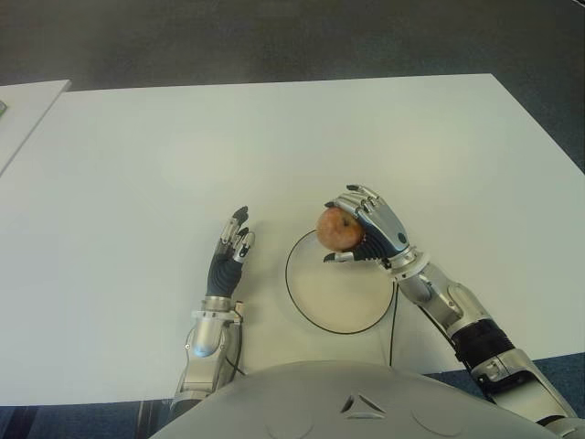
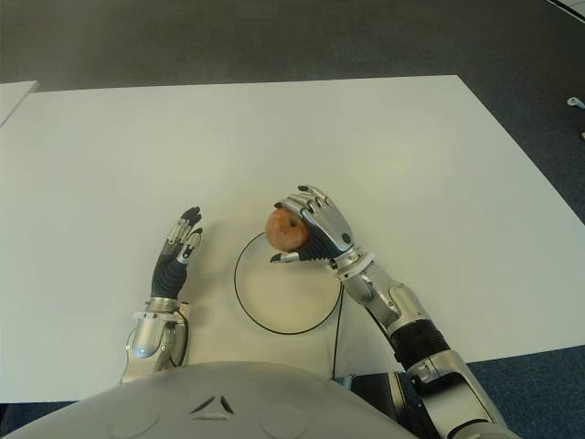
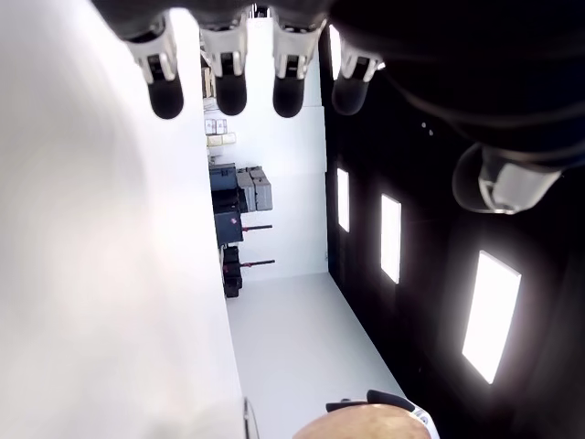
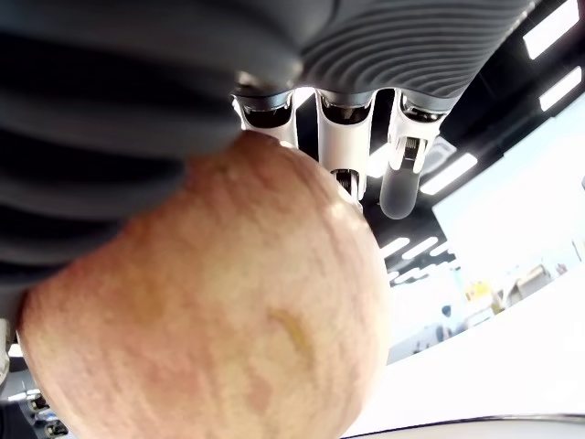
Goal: Put the apples into the plate.
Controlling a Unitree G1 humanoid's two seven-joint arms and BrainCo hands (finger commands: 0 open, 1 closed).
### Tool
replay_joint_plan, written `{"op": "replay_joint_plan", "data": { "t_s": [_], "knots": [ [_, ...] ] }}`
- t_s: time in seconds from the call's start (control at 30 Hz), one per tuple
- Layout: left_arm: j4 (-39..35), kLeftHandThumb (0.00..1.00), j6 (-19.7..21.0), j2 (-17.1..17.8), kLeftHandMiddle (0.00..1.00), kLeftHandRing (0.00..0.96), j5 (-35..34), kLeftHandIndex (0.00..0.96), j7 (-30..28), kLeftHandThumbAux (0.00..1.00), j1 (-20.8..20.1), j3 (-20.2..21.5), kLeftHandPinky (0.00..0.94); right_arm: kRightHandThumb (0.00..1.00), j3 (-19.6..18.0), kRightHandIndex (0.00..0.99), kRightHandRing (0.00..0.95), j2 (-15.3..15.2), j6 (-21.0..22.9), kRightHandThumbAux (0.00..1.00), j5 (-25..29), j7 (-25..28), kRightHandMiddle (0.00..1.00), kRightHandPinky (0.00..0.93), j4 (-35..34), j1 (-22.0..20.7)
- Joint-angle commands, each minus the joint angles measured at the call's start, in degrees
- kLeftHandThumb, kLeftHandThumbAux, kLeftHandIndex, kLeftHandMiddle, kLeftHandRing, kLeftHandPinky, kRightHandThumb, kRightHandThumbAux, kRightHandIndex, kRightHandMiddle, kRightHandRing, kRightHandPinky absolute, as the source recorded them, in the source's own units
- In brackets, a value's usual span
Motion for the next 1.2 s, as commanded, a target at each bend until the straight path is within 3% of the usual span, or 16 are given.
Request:
{"op": "replay_joint_plan", "data": {
  "t_s": [0.03,0.27,0.43,0.7,1.2],
  "knots": [
    [1.9,0.0,0.71,-0.44,0.0,0.0,0.18,0.0,0.86,0.314,-0.71,0.0,0.0,0.192,-0.14,0.25,0.151,-0.26,-0.3,0.482,-0.53,-0.82,0.229,0.079,0.95,-1.37],
    [2.65,0.0,1.13,-0.8,0.0,0.0,0.39,0.0,1.32,0.317,-1.38,0.03,0.0,0.168,0.02,0.084,0.025,0.07,0.57,0.405,-2.67,-3.27,0.09,0.006,1.5,-1.93],
    [3.27,0.0,1.44,-0.9,0.0,0.0,0.2,0.0,1.38,0.321,-2.04,0.09,0.0,0.173,0.2,0.015,0.004,0.28,1.74,0.328,-3.03,-2.52,0.017,0.0,1.54,-2.14],
    [4.21,0.0,1.99,-0.82,0.0,0.0,-0.49,0.0,0.92,0.318,-2.95,0.23,0.0,0.2,0.26,0.0,0.0,0.94,2.86,0.219,-0.98,0.05,0.0,0.0,1.8,-2.58],
    [6.34,0.0,2.25,-0.62,0.0,0.0,-0.63,0.0,1.33,0.304,-4.79,0.6,0.0,0.215,0.24,0.0,0.0,1.91,3.78,0.186,-0.51,0.82,0.0,0.0,3.38,-4.37]
  ]
}}
